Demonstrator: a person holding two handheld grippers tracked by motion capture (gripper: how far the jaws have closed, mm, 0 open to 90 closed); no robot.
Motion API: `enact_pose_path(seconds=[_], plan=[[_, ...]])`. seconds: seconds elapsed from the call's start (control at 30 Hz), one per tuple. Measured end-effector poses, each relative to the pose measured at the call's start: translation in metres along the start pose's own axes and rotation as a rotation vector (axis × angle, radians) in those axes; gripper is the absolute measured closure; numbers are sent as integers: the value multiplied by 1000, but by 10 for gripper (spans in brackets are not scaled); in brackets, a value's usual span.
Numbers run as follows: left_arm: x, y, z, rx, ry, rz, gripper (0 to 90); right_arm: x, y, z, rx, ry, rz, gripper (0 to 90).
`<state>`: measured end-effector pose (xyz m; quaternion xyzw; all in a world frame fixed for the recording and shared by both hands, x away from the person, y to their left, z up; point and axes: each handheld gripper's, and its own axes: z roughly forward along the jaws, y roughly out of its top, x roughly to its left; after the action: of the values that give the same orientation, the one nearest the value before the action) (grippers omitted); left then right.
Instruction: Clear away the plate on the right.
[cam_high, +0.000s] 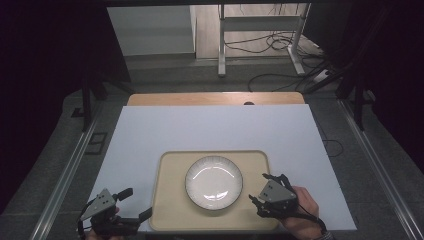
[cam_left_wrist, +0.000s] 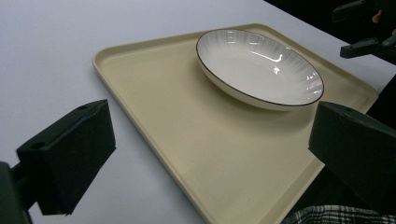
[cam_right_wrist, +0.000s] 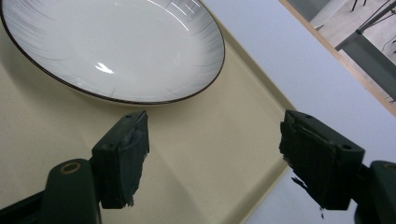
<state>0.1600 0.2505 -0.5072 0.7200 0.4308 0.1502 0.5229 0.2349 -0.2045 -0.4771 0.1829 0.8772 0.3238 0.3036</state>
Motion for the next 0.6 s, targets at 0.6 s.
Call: enact_pose_path(seconds=[0.6], plan=[[0, 0, 0, 2, 0, 0, 2, -11, -13, -13, -23, 11, 106, 205]])
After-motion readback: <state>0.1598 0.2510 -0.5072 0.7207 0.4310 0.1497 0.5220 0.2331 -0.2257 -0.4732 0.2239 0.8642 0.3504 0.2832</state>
